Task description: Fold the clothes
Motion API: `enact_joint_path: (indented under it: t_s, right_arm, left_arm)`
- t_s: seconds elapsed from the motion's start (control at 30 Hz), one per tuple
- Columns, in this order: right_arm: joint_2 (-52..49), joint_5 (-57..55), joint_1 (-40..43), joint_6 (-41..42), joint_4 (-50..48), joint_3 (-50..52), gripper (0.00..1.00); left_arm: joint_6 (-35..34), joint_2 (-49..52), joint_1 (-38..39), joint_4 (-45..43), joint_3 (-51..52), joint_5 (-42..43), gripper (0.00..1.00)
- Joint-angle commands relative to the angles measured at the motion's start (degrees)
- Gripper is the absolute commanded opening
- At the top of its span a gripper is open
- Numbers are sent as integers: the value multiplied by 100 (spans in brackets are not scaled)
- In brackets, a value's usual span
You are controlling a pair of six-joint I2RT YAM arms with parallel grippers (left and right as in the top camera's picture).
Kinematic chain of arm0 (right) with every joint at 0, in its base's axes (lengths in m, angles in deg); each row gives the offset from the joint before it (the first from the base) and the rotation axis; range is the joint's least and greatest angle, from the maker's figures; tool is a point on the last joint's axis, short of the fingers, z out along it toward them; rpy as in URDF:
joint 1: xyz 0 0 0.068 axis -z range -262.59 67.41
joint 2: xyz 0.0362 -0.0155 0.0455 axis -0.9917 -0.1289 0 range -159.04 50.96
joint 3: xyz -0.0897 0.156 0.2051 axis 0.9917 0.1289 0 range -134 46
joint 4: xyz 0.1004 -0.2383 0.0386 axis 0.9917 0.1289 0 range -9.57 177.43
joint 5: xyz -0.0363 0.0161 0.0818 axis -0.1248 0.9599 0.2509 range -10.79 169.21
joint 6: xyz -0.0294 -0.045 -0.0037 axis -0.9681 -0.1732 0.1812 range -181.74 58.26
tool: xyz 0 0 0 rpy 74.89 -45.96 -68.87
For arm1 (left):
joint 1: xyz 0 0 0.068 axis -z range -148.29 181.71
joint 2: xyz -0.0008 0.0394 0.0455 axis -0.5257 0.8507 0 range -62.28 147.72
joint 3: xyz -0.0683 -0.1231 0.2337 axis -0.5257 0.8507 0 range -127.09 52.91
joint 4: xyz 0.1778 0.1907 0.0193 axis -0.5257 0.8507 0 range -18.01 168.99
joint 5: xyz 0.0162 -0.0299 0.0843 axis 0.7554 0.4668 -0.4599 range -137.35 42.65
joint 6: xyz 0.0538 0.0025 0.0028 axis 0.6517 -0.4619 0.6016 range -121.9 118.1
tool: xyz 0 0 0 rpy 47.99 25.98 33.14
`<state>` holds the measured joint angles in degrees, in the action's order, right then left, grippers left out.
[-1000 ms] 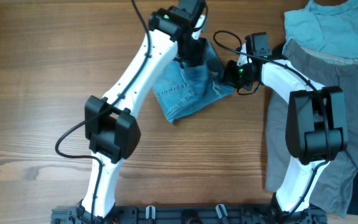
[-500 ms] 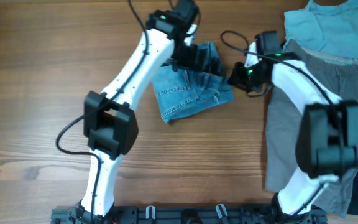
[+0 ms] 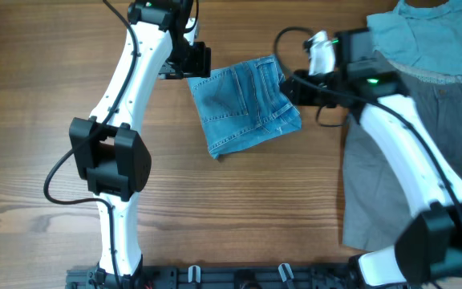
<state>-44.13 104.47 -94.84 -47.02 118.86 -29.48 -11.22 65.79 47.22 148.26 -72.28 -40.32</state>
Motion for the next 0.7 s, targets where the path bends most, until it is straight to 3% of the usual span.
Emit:
enact_joint_path:
  t_s: [0.0, 0.13, 0.23, 0.4, 0.53, 0.57, 0.6, 0.63, 0.67]
  right_arm:
    - [-1130, -1099, -140, 197, 133, 20, 16]
    - [-2496, -1008, -33, 219, 323, 17, 11]
    - [-3220, -691, -17, 175, 452, 17, 11]
    - [-3165, -656, -15, -17, 474, 17, 11]
    - [-2660, -654, -4, -125, 498, 17, 11]
    - [-2496, -654, -4, -127, 509, 17, 11]
    - [-2264, -654, -4, -127, 525, 17, 11]
    - [-2013, -654, -4, -129, 551, 17, 11]
    - [-1720, -654, -4, -131, 586, 17, 11]
  left_arm:
    - [13, 273, 52, 9, 66, 516, 82]
    - [269, 352, 166, 37, 348, 516, 99]
    - [267, 354, 203, 48, 673, 520, 100]
    - [269, 354, 210, -63, 1023, 1016, 100]
    - [264, 354, 225, -636, 1349, 1012, 99]
    - [262, 354, 229, -767, 1436, 1014, 97]
    - [267, 354, 238, -905, 1534, 1012, 86]
    - [271, 354, 238, -962, 1587, 1010, 65]
    - [271, 354, 238, -966, 1585, 1010, 57]
